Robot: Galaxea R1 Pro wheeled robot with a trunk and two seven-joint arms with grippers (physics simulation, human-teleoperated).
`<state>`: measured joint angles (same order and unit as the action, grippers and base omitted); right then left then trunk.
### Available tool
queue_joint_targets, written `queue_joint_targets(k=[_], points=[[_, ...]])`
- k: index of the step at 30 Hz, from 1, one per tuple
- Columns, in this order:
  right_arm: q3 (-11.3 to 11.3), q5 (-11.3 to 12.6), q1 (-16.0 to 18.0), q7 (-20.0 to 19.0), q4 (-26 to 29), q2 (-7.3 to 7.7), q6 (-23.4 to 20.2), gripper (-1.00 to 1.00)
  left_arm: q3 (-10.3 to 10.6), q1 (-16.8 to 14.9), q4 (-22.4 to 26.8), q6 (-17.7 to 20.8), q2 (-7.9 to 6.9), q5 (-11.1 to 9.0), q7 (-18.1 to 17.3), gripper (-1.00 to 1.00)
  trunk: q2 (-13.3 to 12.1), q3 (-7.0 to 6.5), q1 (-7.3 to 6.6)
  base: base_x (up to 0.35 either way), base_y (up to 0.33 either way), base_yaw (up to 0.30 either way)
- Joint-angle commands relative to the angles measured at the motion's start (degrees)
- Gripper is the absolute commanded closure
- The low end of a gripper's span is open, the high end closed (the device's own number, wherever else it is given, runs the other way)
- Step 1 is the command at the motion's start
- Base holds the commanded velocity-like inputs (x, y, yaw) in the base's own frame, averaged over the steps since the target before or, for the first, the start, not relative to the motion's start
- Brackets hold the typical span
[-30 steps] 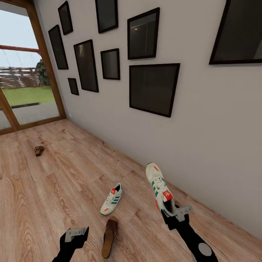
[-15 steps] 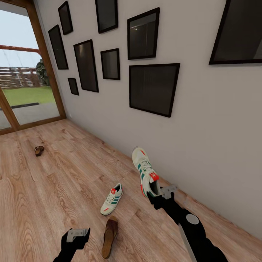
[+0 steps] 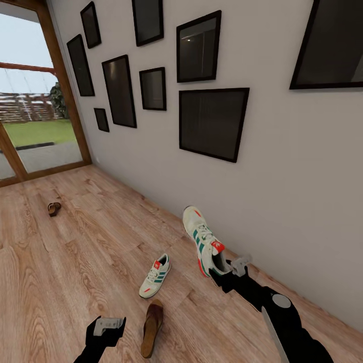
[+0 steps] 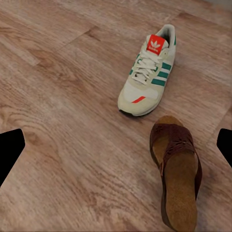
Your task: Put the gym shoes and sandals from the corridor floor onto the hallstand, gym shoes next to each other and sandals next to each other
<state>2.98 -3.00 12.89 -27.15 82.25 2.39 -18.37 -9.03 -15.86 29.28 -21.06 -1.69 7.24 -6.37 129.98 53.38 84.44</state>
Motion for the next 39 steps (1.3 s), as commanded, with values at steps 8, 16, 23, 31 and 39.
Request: queue_joint_targets(k=[8, 16, 23, 31, 39], points=[[-5.0, 0.1, 0.0, -4.4, 1.0, 2.00, -0.3, 1.00, -0.4, 0.0, 0.2, -0.3, 0.19, 0.6, -0.6, -1.00, 0.0, 0.05, -0.01, 0.000, 0.000, 0.000], [-6.1, 0.2, 0.0, -5.5, 1.1, 2.17, -0.4, 1.00, -0.5, 0.0, 0.2, -0.3, 0.22, 0.5, -0.7, -1.00, 3.2, 1.49, 1.75, 0.000, 0.000, 0.000], [-5.9, 0.2, 0.0, -5.7, 2.0, 2.18, -0.6, 1.00, -0.5, 0.0, -0.2, -0.3, 0.30, 0.5, -0.6, -1.00, 6.0, 2.92, 3.28, 0.000, 0.000, 0.029], [-5.9, 0.2, 0.0, -5.7, 2.6, 2.18, -0.7, 1.00, -0.5, 0.0, -0.3, -0.3, 0.59, 0.6, -0.5, -1.00, 9.2, 4.45, 5.04, 0.000, 0.000, 0.011], [-5.9, 0.2, 0.0, -5.7, 2.6, 2.18, -0.8, 1.00, -0.5, 0.0, -0.3, -0.3, 0.63, 0.6, -0.5, -1.00, 12.5, 6.05, 6.80, 0.000, 0.000, -0.181]])
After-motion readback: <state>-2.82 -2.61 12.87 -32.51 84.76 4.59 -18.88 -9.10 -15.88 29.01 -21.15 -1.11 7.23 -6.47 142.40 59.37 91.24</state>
